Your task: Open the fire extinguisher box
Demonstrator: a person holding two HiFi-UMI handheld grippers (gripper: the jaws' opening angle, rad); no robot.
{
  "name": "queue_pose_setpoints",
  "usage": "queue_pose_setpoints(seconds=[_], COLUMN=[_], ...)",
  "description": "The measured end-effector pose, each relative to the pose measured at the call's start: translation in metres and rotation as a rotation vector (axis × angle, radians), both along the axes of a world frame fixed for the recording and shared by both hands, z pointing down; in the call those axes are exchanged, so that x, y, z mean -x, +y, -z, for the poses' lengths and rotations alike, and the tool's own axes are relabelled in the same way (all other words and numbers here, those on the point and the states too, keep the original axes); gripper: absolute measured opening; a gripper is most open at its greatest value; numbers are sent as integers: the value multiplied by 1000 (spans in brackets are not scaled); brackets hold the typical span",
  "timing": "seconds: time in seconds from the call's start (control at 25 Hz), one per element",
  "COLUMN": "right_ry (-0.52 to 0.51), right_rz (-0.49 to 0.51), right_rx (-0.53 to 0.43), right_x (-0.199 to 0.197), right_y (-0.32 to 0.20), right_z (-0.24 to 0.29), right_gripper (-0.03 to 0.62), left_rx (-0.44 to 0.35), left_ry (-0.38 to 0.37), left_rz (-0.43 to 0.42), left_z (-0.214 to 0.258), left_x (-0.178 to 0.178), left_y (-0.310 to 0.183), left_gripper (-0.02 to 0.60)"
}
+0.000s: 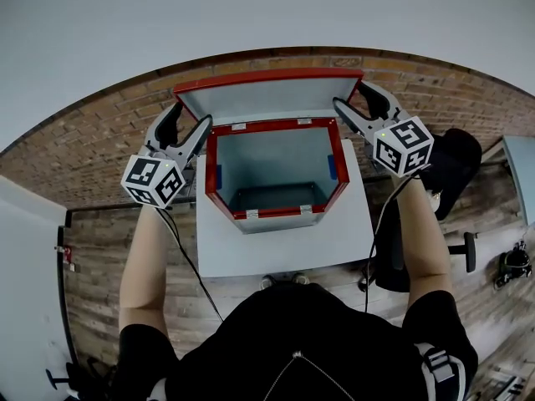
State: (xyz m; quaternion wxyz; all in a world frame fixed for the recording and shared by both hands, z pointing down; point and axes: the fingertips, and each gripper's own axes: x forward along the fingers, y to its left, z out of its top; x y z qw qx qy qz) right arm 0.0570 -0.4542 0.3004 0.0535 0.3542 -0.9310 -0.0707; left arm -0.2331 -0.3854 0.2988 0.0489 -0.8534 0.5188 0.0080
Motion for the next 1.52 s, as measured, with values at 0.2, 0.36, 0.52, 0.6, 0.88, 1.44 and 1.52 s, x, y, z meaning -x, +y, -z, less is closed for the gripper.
queue_pose_setpoints(seconds=[0.2,0.36,0.52,0.6,0.88,1.44,1.52], right_ry=[-2,2,-1,-3,-15,-24,-44], right_rz=[-20,-40,-60,-65,-87,-139,-151], right_rx=[6,17,29,35,43,11,-9], right_x=[5,10,14,16,19,3,-5], right_y=[-27,-49,-66,-72,-89,-78,-67], right_z=[-1,-3,-8,-10,-16,2,14], right_gripper=[276,276,276,276,276,277,276], left_rx=[17,39,61,69,74,75,53], left_ry=[-7,-19,-22,-17,-17,-20,-7], left_rz=[1,-4,-1,2,3,55,83], left_z=[1,0,-3,-5,-9,1,8], left_x=[4,8,10,11,13,21,24], left_y=[-24,-44,-61,-67,-79,-67,-57], left_gripper=[365,365,365,365,365,365,365])
